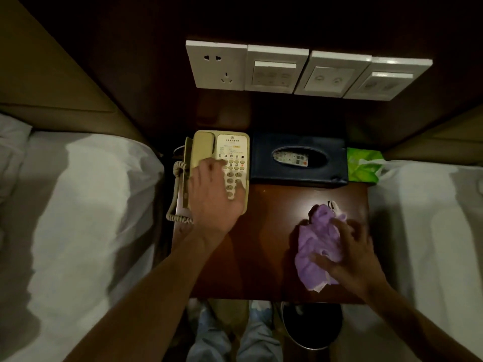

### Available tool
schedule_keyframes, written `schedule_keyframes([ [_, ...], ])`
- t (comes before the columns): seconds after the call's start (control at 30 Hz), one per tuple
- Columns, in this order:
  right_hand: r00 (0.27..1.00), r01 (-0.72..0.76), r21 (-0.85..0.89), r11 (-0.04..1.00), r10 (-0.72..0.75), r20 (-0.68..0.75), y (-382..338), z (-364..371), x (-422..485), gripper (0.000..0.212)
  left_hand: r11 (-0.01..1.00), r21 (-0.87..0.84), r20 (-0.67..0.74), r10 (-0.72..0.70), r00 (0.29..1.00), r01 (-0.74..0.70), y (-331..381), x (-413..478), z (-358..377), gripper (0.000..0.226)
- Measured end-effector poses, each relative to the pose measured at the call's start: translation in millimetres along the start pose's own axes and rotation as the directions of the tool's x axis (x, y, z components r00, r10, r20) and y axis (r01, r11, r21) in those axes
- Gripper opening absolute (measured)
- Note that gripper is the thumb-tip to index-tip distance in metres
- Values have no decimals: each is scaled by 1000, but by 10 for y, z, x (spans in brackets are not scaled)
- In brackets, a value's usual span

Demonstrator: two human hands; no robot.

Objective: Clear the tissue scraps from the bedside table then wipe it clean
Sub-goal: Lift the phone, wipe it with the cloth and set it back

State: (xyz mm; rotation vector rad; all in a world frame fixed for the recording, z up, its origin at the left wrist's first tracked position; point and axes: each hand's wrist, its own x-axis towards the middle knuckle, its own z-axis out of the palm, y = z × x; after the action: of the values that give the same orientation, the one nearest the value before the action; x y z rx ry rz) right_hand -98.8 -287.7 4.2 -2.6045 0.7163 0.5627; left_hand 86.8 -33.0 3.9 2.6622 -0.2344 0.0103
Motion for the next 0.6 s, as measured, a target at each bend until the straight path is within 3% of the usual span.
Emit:
schedule_keyframes([
  [0.07, 987, -78, 100, 992, 63, 148, 101, 128, -40, 85, 976, 11, 93, 214, 972, -216, 147, -93, 42, 52],
  [0.1, 986, -112, 157, 981, 90, 141, 118, 218, -14, 77, 947, -6, 170, 319, 933, -322, 207, -146, 75, 52],
  [0.2, 992, -123, 337, 933, 124, 18, -64, 381, 127, 46, 811, -95, 409, 561, 720, -578, 350, -313, 165, 53],
  [0.27, 992, -64, 463, 884, 108, -69, -297, 431, 262, 29, 734, -133, 464, 640, 612, -666, 420, -423, 223, 49],
  [0.33, 979, 61, 509, 859, 49, -199, -629, 377, 385, 21, 726, -153, 440, 657, 611, -670, 459, -481, 241, 44],
  [0.4, 966, 110, 557, 823, 45, -256, -1030, 234, 438, 14, 793, -124, 417, 587, 693, -597, 457, -467, 209, 46],
  [0.47, 984, 62, 773, 632, 89, -152, -1337, 177, 420, 12, 833, -45, 416, 517, 748, -551, 416, -406, 173, 54],
  [0.53, 995, -29, 936, 351, 95, -5, -1502, 300, 436, 24, 824, 19, 472, 492, 732, -566, 356, -353, 140, 63],
  [0.57, 996, -74, 952, 299, 70, 55, -1542, 360, 429, 26, 815, 41, 507, 482, 714, -579, 326, -342, 131, 66],
  [0.6, 996, -69, 919, 388, 74, 44, -1570, 446, 464, 27, 810, 63, 537, 465, 704, -583, 299, -339, 129, 68],
])
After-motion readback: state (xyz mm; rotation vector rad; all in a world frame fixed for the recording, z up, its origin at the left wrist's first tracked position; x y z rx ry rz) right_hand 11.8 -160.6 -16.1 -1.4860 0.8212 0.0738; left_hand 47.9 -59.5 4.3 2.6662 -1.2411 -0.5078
